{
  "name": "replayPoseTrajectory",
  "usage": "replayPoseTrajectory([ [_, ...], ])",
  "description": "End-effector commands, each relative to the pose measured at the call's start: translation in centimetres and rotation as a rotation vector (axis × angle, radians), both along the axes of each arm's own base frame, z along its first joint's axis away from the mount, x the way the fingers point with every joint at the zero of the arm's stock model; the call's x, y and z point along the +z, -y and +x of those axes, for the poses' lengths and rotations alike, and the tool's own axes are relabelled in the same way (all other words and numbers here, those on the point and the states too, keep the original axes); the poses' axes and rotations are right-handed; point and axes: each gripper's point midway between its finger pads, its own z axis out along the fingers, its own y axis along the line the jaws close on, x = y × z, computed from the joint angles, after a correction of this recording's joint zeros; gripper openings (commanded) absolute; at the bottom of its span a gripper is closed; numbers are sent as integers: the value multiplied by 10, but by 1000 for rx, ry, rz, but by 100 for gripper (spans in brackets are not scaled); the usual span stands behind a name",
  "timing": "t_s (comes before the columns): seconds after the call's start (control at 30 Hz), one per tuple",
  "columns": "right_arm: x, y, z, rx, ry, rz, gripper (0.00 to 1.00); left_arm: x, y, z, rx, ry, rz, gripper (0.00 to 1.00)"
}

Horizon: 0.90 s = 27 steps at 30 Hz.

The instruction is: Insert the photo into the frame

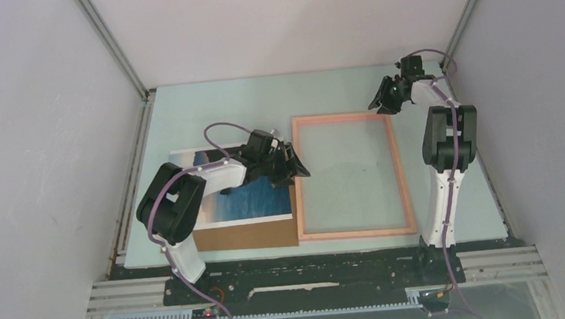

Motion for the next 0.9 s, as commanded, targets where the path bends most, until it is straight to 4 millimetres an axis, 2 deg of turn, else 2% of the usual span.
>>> replayPoseTrajectory([
  [0.0, -6, -9, -32, 26, -109, -18, 48, 6, -1, 6, 10, 19, -12, 77],
  [0.17, -1, -19, -38, 45, -113, 0, 48, 1, 2, 8, 14, 17, -24, 77],
  [0.27, 10, -25, -40, 54, -105, 2, 48, -5, 4, 9, 23, 1, -38, 76],
  [0.43, 26, -31, -48, 63, -103, 10, 48, -18, 6, 10, 40, -26, -41, 71],
  [0.57, 35, -34, -55, 80, -104, 19, 49, -19, 5, 13, 50, -14, -36, 66],
  [0.67, 45, -36, -50, 93, -62, 37, 49, -20, 5, 15, 51, -14, -28, 62],
  [0.73, 53, -33, -45, 86, -49, 57, 49, -22, 1, 15, 49, -2, 8, 60],
  [0.87, 74, -9, -44, 44, -3, -2, 56, -31, -15, 17, 51, -11, 131, 56],
])
